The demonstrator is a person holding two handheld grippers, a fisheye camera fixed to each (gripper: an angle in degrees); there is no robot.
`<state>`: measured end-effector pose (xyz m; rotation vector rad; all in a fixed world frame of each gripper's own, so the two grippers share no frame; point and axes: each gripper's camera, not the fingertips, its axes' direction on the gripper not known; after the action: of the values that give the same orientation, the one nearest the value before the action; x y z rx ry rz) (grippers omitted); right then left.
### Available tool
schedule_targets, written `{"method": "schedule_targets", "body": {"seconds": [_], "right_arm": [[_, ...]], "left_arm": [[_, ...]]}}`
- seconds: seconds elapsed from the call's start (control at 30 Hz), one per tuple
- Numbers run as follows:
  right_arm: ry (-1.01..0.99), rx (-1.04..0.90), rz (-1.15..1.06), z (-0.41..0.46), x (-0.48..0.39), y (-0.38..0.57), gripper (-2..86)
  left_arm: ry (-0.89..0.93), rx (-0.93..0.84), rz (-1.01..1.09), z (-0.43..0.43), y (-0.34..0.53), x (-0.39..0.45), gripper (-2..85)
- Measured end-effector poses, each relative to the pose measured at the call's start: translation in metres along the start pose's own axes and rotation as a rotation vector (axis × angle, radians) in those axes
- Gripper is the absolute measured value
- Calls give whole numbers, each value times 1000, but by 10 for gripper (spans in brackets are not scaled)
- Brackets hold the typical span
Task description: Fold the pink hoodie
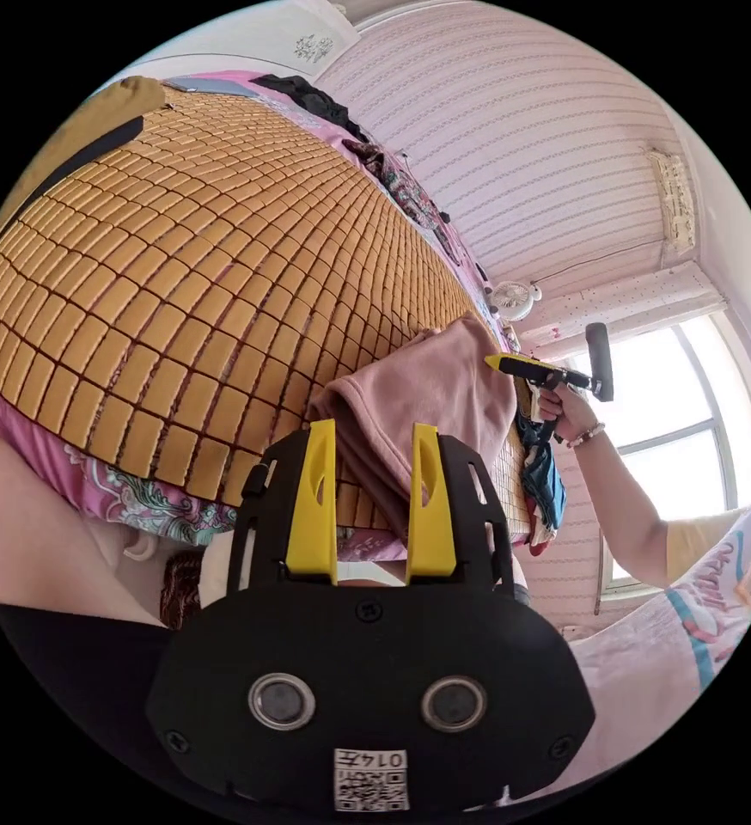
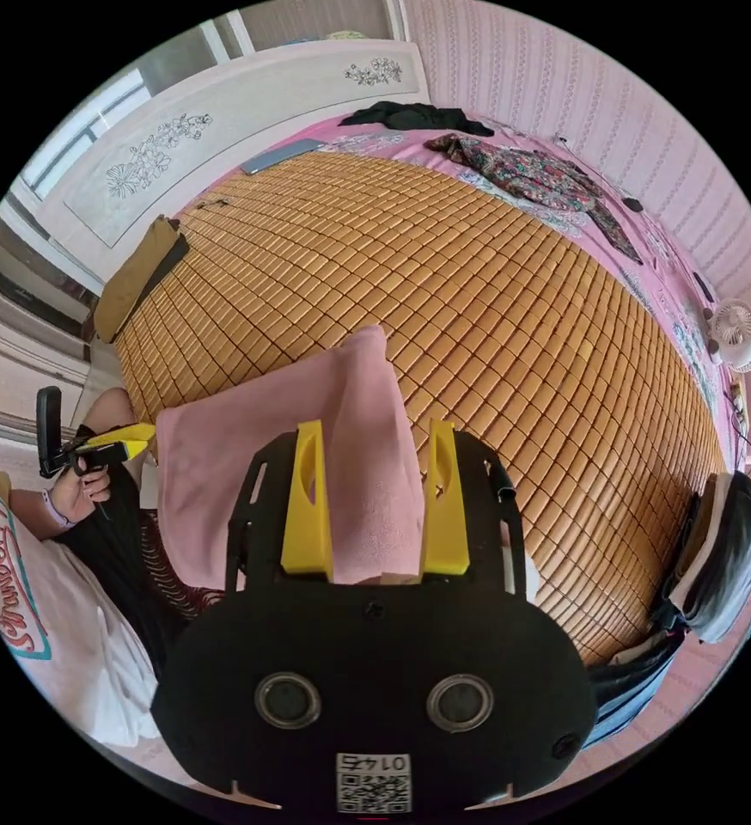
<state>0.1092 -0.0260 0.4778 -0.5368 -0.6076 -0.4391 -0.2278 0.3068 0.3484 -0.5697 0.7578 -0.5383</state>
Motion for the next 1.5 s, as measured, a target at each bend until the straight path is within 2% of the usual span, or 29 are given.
{"method": "schedule_targets", "body": {"seconds": [0.07, 0.13, 0.27, 0.37, 0.47, 0.53, 0.67, 0.83, 0.97, 1.17, 1.33, 1.4, 1.5], "right_arm": [[-70, -89, 6, 25, 11, -15, 161], [-220, -155, 33, 52, 22, -28, 142], [-281, -142, 6, 57, 28, -30, 122], [-293, -84, -3, 54, 24, -18, 93], [-199, -2, -19, 40, -1, 5, 82], [-121, 110, -43, 19, -26, 32, 79], [-134, 311, -42, -24, -50, 80, 79], [-110, 444, -60, -69, -89, 121, 78], [-165, 485, -123, -81, -118, 114, 76], [-299, 510, -338, -79, -204, 35, 75], [-397, 526, -602, -90, -313, -89, 76], [-408, 510, -653, -94, -351, -143, 80], [-422, 356, -586, -75, -404, -250, 103]], "left_arm": [[-106, -40, 37, 13, 8, 7, 142], [-124, -40, 52, 14, 13, 9, 143], [-132, -15, 44, 11, 27, 8, 141], [-124, -15, 23, 7, 33, 7, 135], [-86, -70, 4, 7, 37, 0, 103], [-82, -85, 63, 7, 41, -2, 82], [-59, -114, 138, -10, 46, 1, 47], [-75, 19, 320, -73, 69, 24, 43], [-58, 171, 333, -150, 94, 16, 42], [-209, 411, 240, -254, 136, -19, 42], [-381, 611, 148, -331, 145, -53, 41], [-457, 642, 122, -359, 132, -65, 42], [-545, 605, 25, -390, 90, -108, 50]]}}
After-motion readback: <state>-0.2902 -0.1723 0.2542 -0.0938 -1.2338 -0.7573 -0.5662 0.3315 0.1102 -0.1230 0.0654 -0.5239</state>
